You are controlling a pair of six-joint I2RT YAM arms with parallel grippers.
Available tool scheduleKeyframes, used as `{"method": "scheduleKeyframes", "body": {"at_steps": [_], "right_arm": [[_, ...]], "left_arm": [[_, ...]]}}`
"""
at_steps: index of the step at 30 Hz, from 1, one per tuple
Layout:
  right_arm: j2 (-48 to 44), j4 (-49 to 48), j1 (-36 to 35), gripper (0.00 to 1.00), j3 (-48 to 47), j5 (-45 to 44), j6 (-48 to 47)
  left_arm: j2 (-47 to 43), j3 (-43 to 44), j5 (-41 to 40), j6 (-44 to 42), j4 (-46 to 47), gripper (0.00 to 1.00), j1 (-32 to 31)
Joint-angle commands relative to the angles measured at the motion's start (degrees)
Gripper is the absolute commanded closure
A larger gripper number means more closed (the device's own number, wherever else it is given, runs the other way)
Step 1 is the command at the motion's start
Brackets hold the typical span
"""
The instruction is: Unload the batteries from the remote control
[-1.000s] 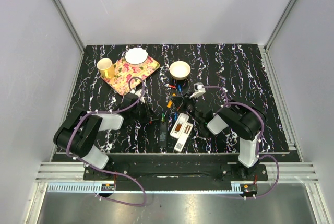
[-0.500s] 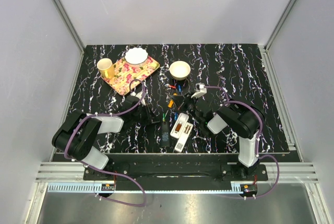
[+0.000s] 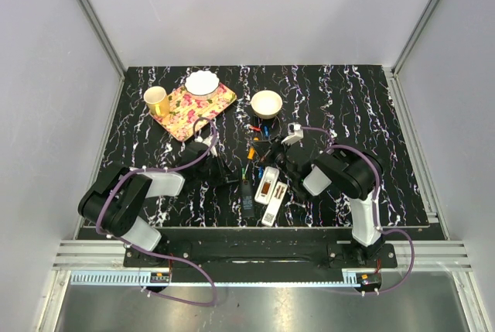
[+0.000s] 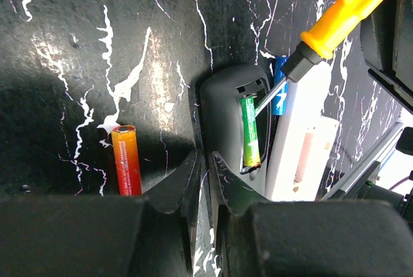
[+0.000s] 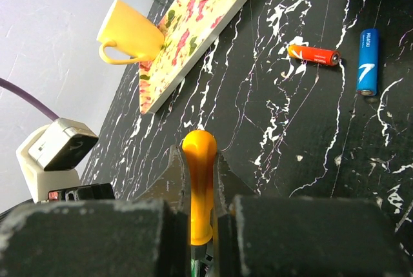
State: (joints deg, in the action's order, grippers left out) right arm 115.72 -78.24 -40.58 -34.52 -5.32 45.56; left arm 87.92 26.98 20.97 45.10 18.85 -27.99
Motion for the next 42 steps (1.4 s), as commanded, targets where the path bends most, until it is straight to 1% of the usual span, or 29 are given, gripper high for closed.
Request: {"method": "scheduleKeyframes", "body": {"at_steps": [1,8,16,24,30,42], "right_arm": [[1.88,-11.06,-1.26,1.0,0.15,4.0,2.51],[0.3,-10.97,-1.17,1.0,1.12,4.18,3.39],[-1.72,-10.89,-0.2,1.0,0.77,4.88,5.59],[-1.9,-10.88,0.59,1.0,0.16,5.15,7.08],[-3.22,-10.8,0.59,1.0,-1.42,9.27,7.35],[-2.52,-10.71,0.68,1.0,-2.39,10.68,7.96]], "left_arm": [[0.85,3.16,3.55,0.52,0.93,0.84,-2.6],[0.59,4.83,2.5,-1.33,-3.03,0.84,-2.69],[0.32,5.45,1.88,-2.39,-4.7,0.84,-2.6],[0.41,5.71,1.79,-2.83,-5.49,0.84,-2.6],[0.5,5.63,1.62,-2.83,-5.58,0.84,-2.6],[0.15,5.45,1.09,-2.91,-5.84,0.84,-2.51]]}}
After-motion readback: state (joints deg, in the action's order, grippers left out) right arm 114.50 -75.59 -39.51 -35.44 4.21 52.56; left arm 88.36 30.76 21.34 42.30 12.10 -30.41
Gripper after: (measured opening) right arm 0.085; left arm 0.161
